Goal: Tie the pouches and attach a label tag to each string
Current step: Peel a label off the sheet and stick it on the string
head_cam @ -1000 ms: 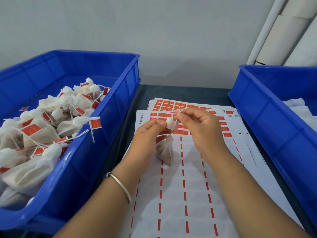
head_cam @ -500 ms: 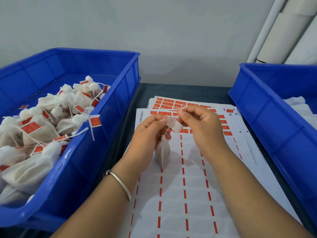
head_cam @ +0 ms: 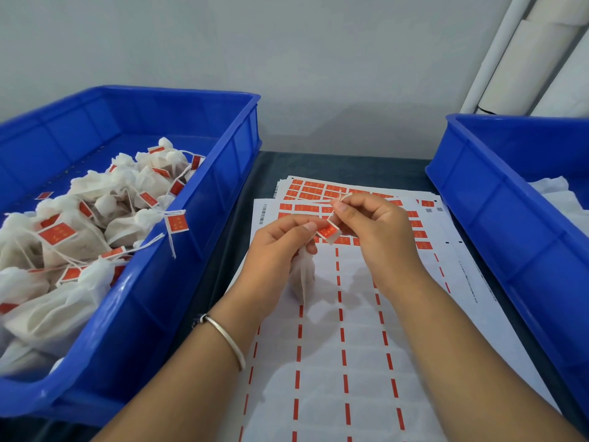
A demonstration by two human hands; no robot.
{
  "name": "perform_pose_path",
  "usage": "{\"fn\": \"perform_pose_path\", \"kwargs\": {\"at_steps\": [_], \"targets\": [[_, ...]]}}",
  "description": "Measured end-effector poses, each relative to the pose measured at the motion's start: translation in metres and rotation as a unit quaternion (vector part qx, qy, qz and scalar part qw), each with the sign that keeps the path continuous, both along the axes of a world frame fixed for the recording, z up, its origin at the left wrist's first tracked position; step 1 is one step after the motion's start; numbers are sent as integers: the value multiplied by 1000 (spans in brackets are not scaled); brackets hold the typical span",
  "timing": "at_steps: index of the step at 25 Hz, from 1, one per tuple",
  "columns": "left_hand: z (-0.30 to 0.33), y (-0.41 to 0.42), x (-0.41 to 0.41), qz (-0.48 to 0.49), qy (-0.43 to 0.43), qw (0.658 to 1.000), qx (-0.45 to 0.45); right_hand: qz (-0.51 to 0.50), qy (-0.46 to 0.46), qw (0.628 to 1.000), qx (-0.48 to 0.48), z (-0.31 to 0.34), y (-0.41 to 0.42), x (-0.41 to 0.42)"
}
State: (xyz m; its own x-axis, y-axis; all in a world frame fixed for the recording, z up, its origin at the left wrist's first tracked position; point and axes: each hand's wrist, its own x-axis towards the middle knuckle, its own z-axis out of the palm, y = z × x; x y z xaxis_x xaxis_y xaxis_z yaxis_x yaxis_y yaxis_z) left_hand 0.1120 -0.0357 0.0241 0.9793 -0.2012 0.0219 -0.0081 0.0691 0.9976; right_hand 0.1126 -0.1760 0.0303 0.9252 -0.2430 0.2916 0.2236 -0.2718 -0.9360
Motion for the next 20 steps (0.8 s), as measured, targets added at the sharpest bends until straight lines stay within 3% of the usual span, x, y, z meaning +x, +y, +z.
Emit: {"fn": "perform_pose_path", "kwargs": {"at_steps": [8,20], "targets": [[0,-3,0,20,-37,998,44,16,30,999,30,-2,-3,1],[-6,0,7,63,-43,997,24,85,36,995,-32,-4,2,0]]}}
